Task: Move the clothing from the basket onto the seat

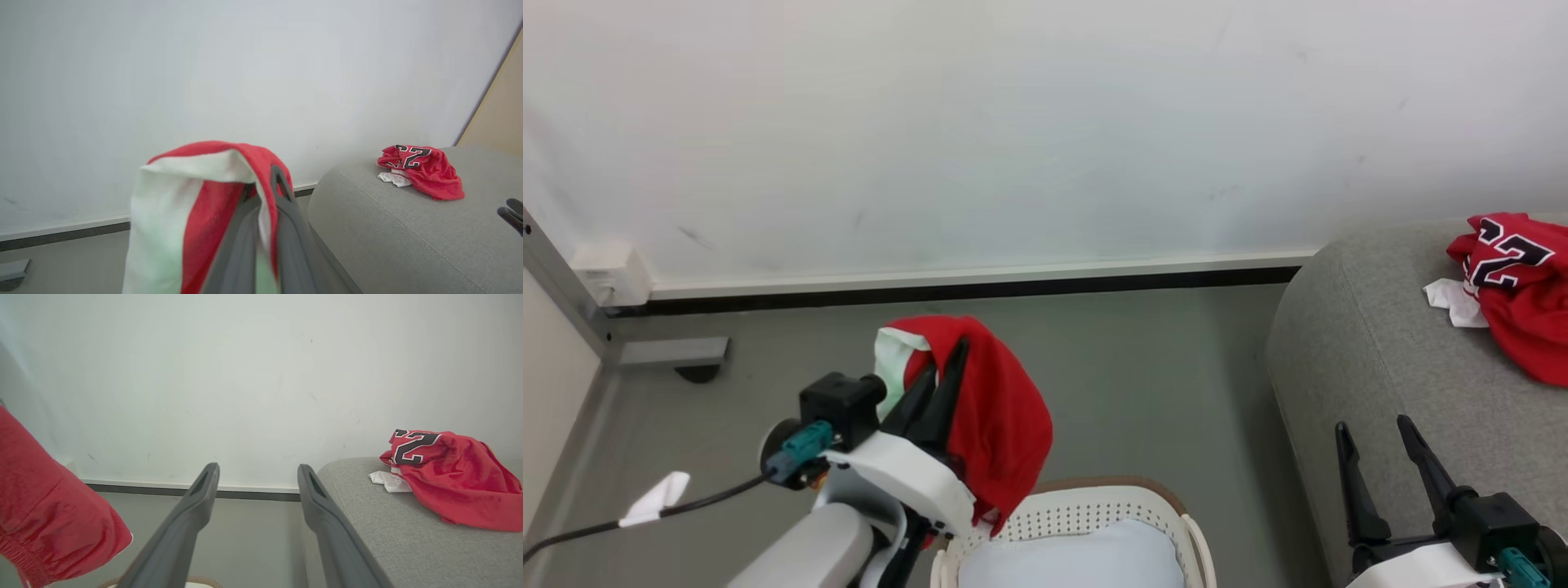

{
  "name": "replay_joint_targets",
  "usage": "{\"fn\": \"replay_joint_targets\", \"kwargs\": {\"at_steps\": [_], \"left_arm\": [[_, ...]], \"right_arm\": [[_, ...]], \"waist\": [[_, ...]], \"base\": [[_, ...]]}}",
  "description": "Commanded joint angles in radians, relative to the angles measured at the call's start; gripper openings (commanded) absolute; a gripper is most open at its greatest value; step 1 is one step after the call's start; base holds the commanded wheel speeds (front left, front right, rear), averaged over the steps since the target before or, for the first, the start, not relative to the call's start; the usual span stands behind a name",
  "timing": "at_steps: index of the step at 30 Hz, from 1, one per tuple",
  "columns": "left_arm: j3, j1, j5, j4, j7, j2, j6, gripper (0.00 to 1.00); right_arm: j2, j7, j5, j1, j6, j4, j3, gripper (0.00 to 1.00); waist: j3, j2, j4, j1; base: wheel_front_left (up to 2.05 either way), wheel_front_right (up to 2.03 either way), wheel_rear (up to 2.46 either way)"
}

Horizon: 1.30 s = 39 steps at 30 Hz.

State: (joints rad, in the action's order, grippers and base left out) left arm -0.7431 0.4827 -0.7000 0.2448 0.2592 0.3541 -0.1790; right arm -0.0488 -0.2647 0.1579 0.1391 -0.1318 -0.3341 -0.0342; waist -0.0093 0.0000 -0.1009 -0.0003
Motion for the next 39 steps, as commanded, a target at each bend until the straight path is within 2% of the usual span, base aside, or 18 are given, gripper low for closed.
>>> {"fn": "replay_joint_targets", "kwargs": {"at_steps": [1, 9, 17, 22, 29, 33, 39], "left_arm": [[0.010, -0.014, 0.007, -0.024, -0.008, 0.018, -0.010, 0.00], [0.038, -0.024, 0.004, -0.145, -0.056, 0.093, -0.056, 0.00], [0.036, -0.032, 0.014, -0.220, -0.084, 0.123, -0.078, 0.00], [0.021, -0.022, 0.020, -0.258, -0.101, 0.126, -0.080, 0.00], [-0.006, -0.003, 0.033, -0.285, -0.118, 0.110, -0.072, 0.00], [-0.028, 0.004, 0.046, -0.287, -0.124, 0.099, -0.068, 0.00], [-0.064, 0.017, 0.052, -0.291, -0.138, 0.076, -0.054, 0.00]], "right_arm": [[-0.003, 0.001, -0.004, -0.018, 0.002, -0.003, -0.005, 1.00], [-0.003, 0.001, 0.010, -0.021, 0.002, -0.005, -0.035, 1.00], [-0.003, 0.001, -0.021, 0.020, 0.002, 0.020, -0.122, 1.00], [-0.034, 0.001, 0.001, 0.107, 0.002, 0.028, -0.259, 1.00], [-0.094, 0.001, 0.094, 0.293, 0.002, -0.052, -0.565, 1.00], [-0.090, 0.001, 0.168, 0.395, 0.002, -0.113, -0.734, 1.00], [-0.055, 0.001, 0.255, 0.502, 0.002, -0.192, -0.885, 1.00]], "waist": [[-0.009, 0.0000, -0.002, 0.0003], [-0.018, 0.0000, -0.007, 0.0003], [-0.008, 0.0000, -0.009, 0.0003], [0.003, 0.0000, -0.011, 0.0003], [0.016, 0.0000, -0.008, 0.0003], [0.017, 0.0000, -0.005, 0.0003], [0.018, 0.0000, 0.008, 0.0003]], "base": [[0.00, 0.00, 0.00], [0.00, 0.00, 0.00], [0.00, 0.00, 0.00], [0.00, 0.00, 0.00], [0.00, 0.00, 0.00], [0.00, 0.00, 0.00], [0.00, 0.00, 0.00]]}}
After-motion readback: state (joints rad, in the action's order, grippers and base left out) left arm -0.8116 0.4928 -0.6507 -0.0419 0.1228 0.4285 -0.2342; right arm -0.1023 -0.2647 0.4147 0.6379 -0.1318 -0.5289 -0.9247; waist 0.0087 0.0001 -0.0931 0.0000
